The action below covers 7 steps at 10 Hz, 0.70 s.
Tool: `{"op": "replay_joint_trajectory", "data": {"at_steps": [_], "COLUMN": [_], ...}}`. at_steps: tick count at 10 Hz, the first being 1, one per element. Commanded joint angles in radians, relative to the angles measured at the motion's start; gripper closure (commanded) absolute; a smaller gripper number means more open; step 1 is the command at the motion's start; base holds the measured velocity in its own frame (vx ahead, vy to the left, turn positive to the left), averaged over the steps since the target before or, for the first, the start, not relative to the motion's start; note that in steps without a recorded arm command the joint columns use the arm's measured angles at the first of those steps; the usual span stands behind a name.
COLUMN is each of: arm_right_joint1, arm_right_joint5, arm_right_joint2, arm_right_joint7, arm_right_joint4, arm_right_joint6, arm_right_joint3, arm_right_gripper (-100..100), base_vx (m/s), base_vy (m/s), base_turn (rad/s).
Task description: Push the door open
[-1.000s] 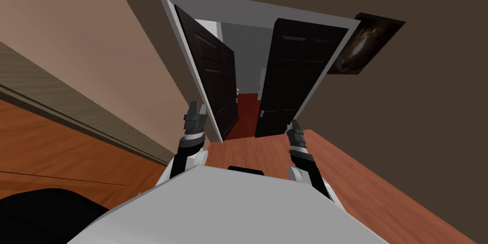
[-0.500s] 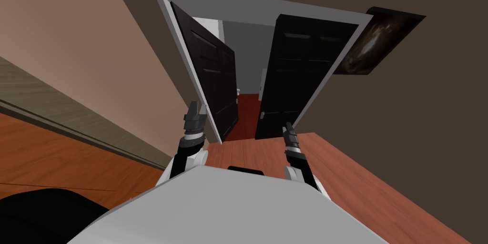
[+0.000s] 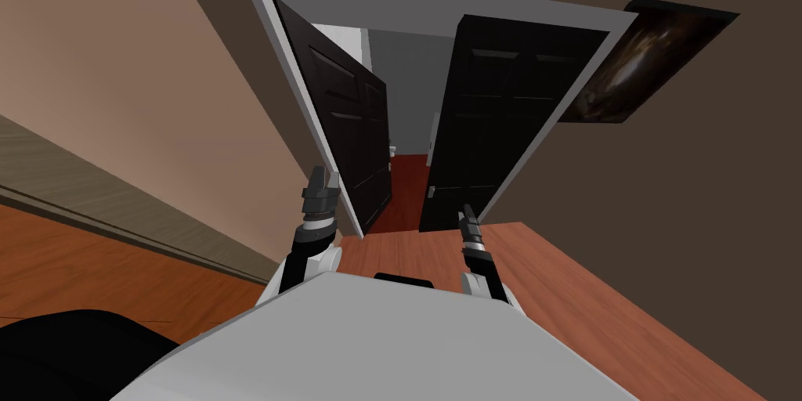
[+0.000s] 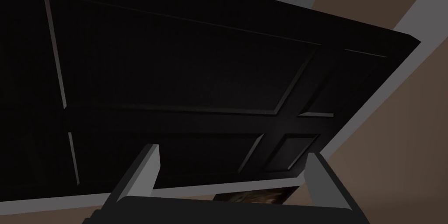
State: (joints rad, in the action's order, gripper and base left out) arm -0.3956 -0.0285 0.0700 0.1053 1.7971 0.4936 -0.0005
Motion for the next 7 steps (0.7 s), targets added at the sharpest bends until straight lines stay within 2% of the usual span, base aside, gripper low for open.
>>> {"op": "replay_joint_trajectory", "data": {"at_steps": [1, 2, 4, 5, 6, 7], "arm_right_joint1": [0.016, 0.016, 0.039, 0.051, 0.051, 0.063], "arm_right_joint5": [-0.001, -0.001, -0.003, -0.004, -0.004, -0.005], "arm_right_joint2": [0.001, 0.001, 0.001, 0.001, 0.001, 0.001], "arm_right_joint7": [-0.007, -0.007, -0.016, -0.020, -0.020, -0.024], "arm_right_joint4": [-0.050, -0.060, -0.133, -0.161, -0.170, -0.206], "arm_right_joint6": [0.013, 0.013, 0.034, 0.045, 0.045, 0.056], "arm_right_joint3": [0.009, 0.009, 0.020, 0.026, 0.026, 0.031], "arm_right_gripper": [-100, -100, -100, -100, -100, -100], "base_vx": [0.095, 0.067, 0.073, 0.092, 0.056, 0.049], "base_vy": [-0.071, -0.048, -0.043, -0.066, -0.053, -0.046], "base_turn": [0.059, 0.018, 0.050, 0.066, 0.021, 0.037]}}
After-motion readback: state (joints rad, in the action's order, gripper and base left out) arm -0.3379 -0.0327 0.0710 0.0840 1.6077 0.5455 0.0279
